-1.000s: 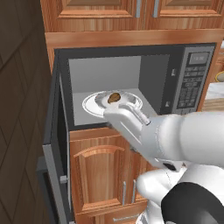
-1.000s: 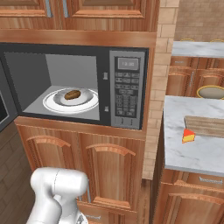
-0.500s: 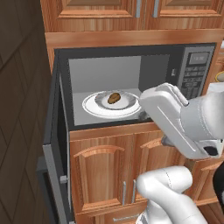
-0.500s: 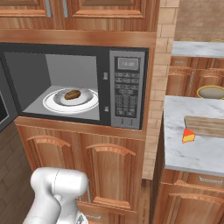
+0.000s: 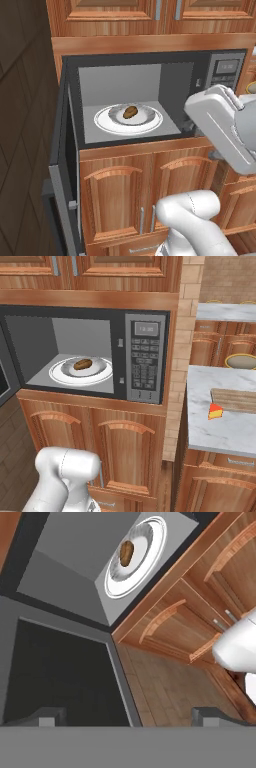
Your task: Retrieve the reheated potato from the microwave, then place the potato, cheese, and condiment on the cutting board.
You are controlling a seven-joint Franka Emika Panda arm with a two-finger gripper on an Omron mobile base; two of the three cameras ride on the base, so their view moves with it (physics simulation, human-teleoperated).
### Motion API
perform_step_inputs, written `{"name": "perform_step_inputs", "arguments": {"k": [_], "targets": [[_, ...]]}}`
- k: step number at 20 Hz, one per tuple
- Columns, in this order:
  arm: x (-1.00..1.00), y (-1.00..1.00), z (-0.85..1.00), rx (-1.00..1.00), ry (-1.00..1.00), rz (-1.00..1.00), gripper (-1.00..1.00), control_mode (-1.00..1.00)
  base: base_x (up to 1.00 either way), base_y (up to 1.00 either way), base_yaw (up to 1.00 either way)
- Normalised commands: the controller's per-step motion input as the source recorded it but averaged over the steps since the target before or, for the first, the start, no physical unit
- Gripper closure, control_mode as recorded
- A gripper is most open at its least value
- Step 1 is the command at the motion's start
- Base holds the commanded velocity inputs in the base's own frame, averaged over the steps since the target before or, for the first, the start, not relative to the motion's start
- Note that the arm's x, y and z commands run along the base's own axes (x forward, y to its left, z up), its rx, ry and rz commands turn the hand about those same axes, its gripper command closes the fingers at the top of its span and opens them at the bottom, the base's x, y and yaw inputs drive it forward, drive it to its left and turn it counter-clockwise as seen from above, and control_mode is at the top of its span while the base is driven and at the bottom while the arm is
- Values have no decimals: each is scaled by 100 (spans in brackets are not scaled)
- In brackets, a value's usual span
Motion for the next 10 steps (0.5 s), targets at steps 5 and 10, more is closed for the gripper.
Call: {"name": "perform_step_inputs", "arguments": {"k": [5,10], "targets": [[2,-16,-2,-1,0,2,-100,-100,0,0,0],[16,-14,-10,0,2,4,-100,-100,0,0,0]]}}
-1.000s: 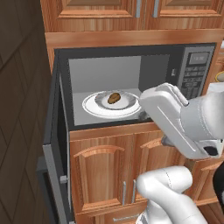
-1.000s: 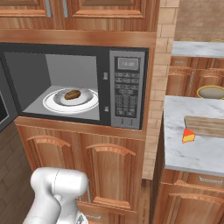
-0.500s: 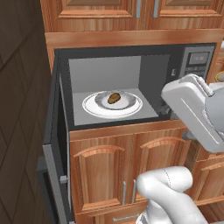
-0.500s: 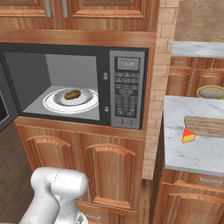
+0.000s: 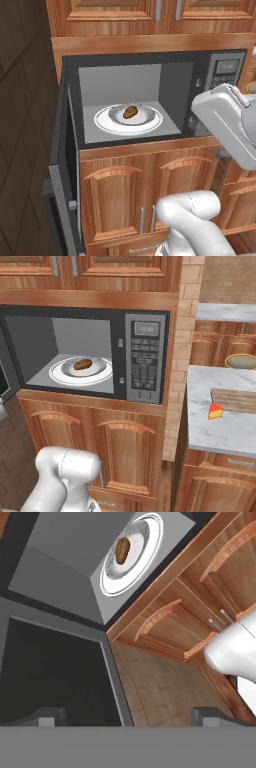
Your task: Retrieve the reheated potato from the microwave, then place the potato, cheese, and condiment on the cutting board.
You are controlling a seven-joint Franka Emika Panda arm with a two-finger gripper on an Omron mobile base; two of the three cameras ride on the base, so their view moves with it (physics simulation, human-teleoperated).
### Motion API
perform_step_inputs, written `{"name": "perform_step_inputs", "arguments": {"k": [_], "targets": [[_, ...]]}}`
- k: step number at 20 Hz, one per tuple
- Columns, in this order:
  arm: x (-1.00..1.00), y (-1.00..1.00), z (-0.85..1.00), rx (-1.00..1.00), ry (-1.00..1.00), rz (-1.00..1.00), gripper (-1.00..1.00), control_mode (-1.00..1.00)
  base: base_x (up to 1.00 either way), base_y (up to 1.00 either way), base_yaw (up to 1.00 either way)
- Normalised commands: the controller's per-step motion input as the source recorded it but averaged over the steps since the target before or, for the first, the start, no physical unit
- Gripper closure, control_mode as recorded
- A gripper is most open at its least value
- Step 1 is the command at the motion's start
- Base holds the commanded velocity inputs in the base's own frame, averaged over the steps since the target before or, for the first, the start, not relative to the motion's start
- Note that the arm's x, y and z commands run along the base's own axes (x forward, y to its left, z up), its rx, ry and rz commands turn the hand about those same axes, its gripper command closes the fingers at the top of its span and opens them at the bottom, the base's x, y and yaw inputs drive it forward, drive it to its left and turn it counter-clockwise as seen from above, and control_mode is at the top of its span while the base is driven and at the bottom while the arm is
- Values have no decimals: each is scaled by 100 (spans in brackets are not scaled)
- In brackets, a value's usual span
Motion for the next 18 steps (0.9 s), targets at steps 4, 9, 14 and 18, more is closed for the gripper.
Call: {"name": "perform_step_inputs", "arguments": {"k": [4,9,14,18], "targets": [[30,-15,-16,-4,-8,0,-100,-100,0,0,0],[40,-12,-18,-12,-2,0,-100,-100,0,0,0],[43,-4,-7,-13,-3,0,-100,-100,0,0,0],[33,1,-6,-21,-5,4,-100,-100,0,0,0]]}}
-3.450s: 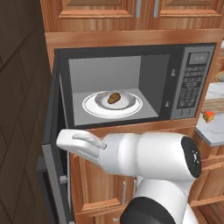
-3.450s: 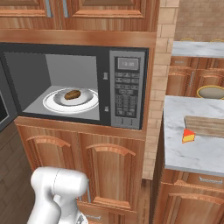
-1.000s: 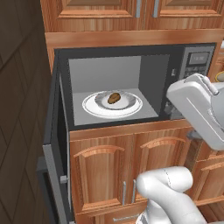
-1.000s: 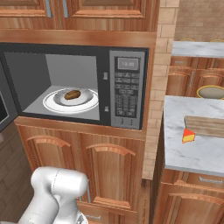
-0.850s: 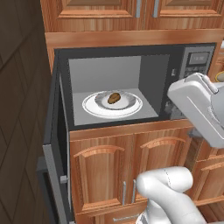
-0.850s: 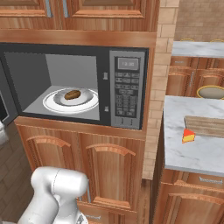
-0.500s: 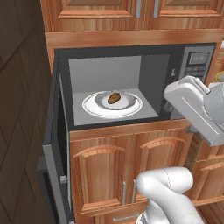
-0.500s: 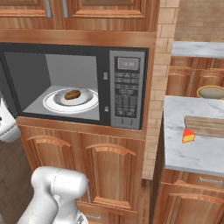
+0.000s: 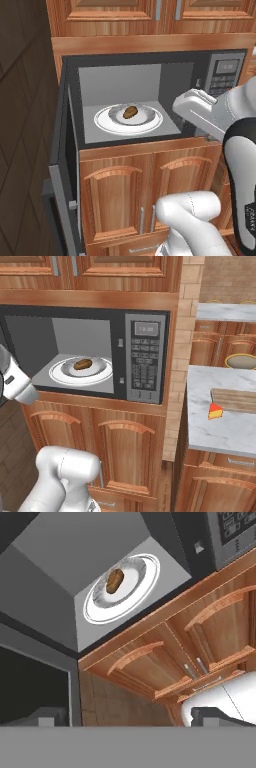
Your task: Retrieve the reheated potato from the microwave, then place the potato, cheese, and condiment on the cutting board.
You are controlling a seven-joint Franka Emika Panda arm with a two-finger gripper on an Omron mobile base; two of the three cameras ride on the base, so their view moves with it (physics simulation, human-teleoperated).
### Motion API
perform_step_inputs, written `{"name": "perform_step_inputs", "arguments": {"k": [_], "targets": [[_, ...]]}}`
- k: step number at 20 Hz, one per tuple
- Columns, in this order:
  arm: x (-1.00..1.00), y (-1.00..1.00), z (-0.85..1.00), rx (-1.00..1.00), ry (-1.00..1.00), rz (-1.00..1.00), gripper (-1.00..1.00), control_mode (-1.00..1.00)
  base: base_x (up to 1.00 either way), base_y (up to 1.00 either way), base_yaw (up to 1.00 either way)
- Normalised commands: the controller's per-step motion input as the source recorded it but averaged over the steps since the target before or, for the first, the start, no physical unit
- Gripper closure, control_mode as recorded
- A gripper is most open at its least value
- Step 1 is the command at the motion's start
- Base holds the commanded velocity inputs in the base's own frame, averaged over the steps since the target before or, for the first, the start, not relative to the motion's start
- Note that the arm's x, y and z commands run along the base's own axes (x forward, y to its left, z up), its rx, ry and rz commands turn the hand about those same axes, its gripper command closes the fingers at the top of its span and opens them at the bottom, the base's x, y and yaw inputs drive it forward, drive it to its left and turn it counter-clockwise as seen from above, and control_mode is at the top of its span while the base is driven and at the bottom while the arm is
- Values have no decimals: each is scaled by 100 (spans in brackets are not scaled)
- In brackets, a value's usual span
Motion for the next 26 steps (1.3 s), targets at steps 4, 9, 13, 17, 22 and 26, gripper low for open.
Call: {"name": "perform_step_inputs", "arguments": {"k": [4,9,13,17,22,26], "targets": [[11,11,-27,-27,-23,23,-100,-100,0,0,0],[44,1,-7,-15,1,25,-100,-100,0,0,0],[48,3,4,-11,23,20,-100,-100,0,0,0],[42,26,-4,-22,8,6,-100,-100,0,0,0],[40,22,-10,-17,-6,-2,-100,-100,0,0,0],[39,13,-12,-4,-12,-2,-100,-100,0,0,0]]}}
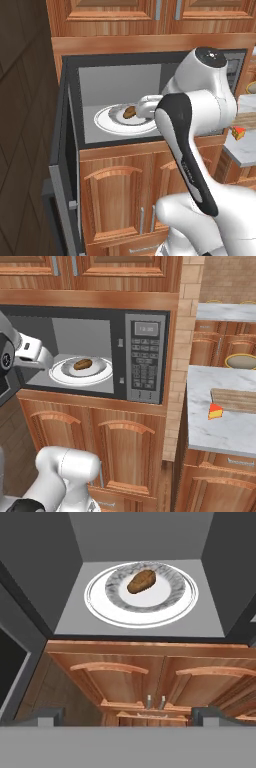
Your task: Retrieve the reheated potato from the microwave, then place the potato, cheese, and condiment on the cutting board.
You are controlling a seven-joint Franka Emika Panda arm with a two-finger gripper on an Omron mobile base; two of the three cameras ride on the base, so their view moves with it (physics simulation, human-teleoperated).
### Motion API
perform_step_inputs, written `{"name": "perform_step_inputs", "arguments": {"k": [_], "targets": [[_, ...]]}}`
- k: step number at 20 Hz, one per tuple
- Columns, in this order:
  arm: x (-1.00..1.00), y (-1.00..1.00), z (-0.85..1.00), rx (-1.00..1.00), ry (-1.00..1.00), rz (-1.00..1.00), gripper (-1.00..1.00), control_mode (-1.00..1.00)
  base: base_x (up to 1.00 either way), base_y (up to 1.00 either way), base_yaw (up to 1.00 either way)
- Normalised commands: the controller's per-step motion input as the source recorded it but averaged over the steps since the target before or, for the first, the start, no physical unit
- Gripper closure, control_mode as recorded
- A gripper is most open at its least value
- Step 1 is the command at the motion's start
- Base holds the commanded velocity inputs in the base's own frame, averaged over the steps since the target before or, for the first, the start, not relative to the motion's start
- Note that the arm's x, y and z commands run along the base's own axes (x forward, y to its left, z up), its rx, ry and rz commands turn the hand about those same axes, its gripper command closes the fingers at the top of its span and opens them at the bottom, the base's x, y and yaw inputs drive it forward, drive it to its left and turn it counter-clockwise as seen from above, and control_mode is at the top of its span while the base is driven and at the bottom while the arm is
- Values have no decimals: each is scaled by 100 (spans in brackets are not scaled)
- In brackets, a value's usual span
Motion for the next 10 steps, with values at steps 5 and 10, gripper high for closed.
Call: {"name": "perform_step_inputs", "arguments": {"k": [5,10], "targets": [[38,5,-22,-1,-15,0,-100,-100,0,0,0],[31,0,-29,0,-13,0,-100,-100,0,0,0]]}}
